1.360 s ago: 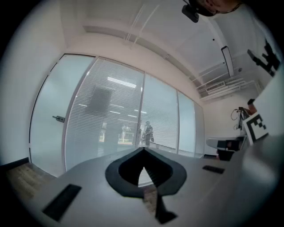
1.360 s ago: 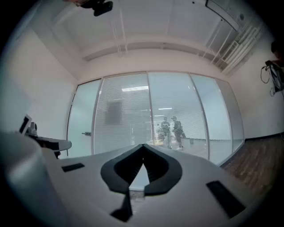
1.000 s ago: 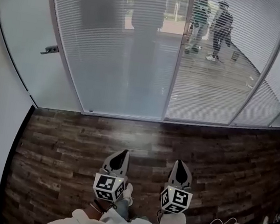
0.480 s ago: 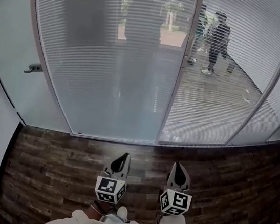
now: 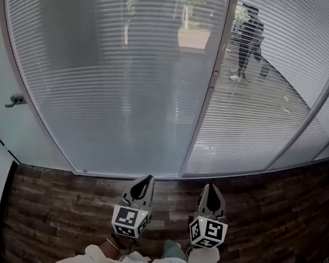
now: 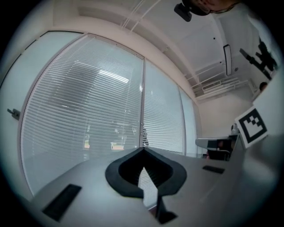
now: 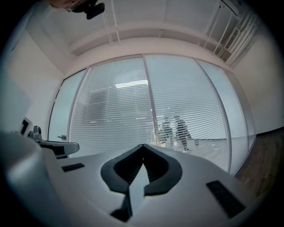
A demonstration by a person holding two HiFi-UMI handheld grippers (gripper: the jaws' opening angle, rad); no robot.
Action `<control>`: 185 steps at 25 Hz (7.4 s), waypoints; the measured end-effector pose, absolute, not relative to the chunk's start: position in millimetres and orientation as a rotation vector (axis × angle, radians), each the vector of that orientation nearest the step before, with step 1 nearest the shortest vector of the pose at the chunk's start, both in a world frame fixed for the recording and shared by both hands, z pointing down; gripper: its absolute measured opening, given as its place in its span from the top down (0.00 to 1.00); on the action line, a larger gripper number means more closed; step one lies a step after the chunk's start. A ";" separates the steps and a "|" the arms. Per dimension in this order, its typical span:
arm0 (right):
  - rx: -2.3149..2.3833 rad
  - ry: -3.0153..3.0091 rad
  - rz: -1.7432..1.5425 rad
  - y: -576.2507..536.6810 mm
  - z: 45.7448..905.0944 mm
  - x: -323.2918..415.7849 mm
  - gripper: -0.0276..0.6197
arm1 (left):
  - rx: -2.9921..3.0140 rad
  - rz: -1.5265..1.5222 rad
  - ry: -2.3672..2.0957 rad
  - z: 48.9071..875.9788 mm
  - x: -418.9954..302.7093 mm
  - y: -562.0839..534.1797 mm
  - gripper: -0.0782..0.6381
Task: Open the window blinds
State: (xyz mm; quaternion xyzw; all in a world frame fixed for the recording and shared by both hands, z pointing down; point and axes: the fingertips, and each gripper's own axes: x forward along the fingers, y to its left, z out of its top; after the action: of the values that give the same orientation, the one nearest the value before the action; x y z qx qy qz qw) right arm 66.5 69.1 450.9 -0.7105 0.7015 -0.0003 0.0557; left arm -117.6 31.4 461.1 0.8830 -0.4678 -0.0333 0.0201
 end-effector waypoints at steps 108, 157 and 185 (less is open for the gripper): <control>-1.755 2.333 -0.141 -410.5 313.6 198.2 0.65 | 2.663 -0.175 -1.598 445.1 -20.1 -337.6 0.90; -1.894 2.114 -0.407 -426.8 323.0 190.1 0.75 | 2.573 -0.173 -1.661 459.3 -61.5 -333.1 0.90; -1.135 1.358 -1.096 -426.3 337.4 206.1 0.75 | 2.544 -0.210 -1.694 455.8 -87.6 -336.3 0.90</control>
State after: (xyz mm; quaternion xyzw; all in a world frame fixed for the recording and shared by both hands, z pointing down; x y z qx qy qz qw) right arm 206.1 -426.3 337.4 -0.4704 0.5630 -0.4542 0.5055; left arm -87.6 -336.3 455.8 0.8298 -0.5525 -0.0686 0.0390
